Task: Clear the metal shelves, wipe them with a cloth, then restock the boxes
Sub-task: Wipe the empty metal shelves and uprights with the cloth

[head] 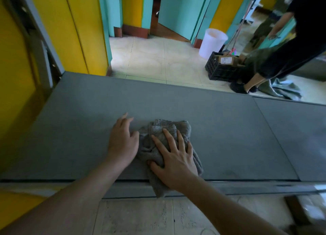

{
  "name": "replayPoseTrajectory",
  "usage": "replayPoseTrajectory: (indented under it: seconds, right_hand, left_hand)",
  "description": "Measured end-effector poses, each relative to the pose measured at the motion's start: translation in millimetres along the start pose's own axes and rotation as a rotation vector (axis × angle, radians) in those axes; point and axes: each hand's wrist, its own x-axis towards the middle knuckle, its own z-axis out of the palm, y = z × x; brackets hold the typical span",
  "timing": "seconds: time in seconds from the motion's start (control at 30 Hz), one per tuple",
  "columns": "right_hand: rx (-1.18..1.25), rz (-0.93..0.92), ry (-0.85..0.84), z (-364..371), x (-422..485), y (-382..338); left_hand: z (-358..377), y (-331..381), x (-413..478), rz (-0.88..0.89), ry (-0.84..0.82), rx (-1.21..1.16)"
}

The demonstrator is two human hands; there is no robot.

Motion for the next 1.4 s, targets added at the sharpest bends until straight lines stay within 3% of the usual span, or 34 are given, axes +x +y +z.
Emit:
replayPoseTrajectory:
  seconds: [0.07,0.23,0.37,0.73,0.93,1.1,1.23,1.4]
  right_hand:
    - [-0.010,-0.008,0.002,-1.2,1.7,-1.4]
    - [-0.060,-0.072,0.037,-7.4,17.8,9.8]
    - [-0.066,-0.112,0.067,-16.2,58.8,23.7]
    - [-0.012,0.046,0.168,-51.2,214.4,55.9]
    - [-0.011,0.063,0.139,-61.1,236.4,52.8]
    - [-0.032,0.024,0.112,-51.0,202.6,38.8]
    - [-0.050,-0.114,0.078,-23.4,100.4,17.1]
    - [-0.059,-0.164,-0.019,0.6,-11.0,-5.9]
  left_hand:
    - [-15.2,-12.3,6.3,0.086,0.012,0.175]
    - [-20.7,-48.8,-1.9,0.075,-0.057,0.498]
    - [-16.2,-50.0,-1.2,0.076,-0.050,0.519]
    - [-16.0,-48.5,1.2,0.056,-0.028,0.515]
    - [-17.9,-48.6,1.4,0.062,0.005,0.502]
    - [-19.1,-48.8,1.8,0.084,0.000,0.508]
    - [-23.2,-46.0,-0.5,0.073,-0.015,0.507]
    - [-29.2,-45.7,-3.7,0.040,-0.044,0.344]
